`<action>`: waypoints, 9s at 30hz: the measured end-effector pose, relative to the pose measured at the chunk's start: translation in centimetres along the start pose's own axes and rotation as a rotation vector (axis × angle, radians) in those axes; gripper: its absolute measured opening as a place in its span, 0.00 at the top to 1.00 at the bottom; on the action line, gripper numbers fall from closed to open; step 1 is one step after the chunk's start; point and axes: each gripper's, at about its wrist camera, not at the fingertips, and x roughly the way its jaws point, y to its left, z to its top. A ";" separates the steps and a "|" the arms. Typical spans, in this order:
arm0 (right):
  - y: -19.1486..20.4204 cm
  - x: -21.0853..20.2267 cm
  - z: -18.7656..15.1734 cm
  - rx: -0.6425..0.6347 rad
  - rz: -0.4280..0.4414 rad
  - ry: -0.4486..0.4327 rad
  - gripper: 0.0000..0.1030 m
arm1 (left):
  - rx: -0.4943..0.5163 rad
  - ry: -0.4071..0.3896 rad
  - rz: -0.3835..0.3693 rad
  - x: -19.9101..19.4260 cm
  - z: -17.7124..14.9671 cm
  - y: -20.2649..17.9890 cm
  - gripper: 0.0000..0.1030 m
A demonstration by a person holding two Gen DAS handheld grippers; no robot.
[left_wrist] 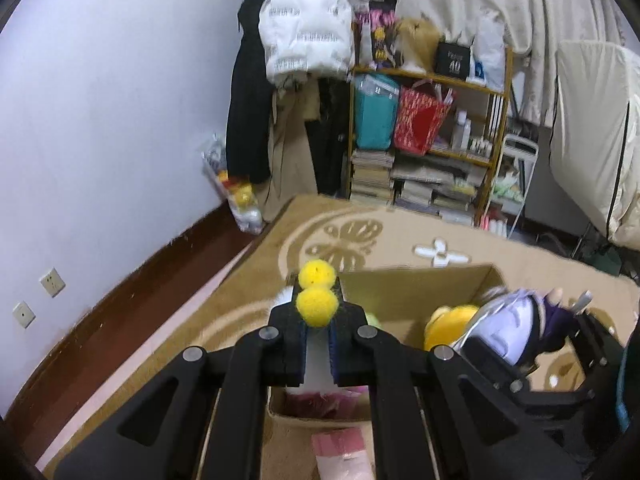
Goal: Organize soft objects
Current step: 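Carry the fluffy toy and doll over the box and open both tools, then withdraw both tools from the box toward the bottle and black box, then grasp the pink-capped wrapped bottle with the left tool while the right tool grasps the black Face box, then lift the bottle and Face box into the box and open both tools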
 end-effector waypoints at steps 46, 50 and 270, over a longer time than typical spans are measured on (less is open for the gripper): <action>-1.8 0.1 2.2 0.138 0.088 0.033 0.30 | -0.061 0.097 0.126 -1.0 -3.7 3.2 0.09; -1.2 0.7 3.0 0.139 0.086 0.062 0.10 | -0.072 0.046 0.134 -2.1 -3.7 3.5 0.01; 1.4 -2.8 1.0 -0.036 -0.051 0.020 0.49 | 0.013 -0.035 0.208 -5.0 -3.5 -0.3 0.57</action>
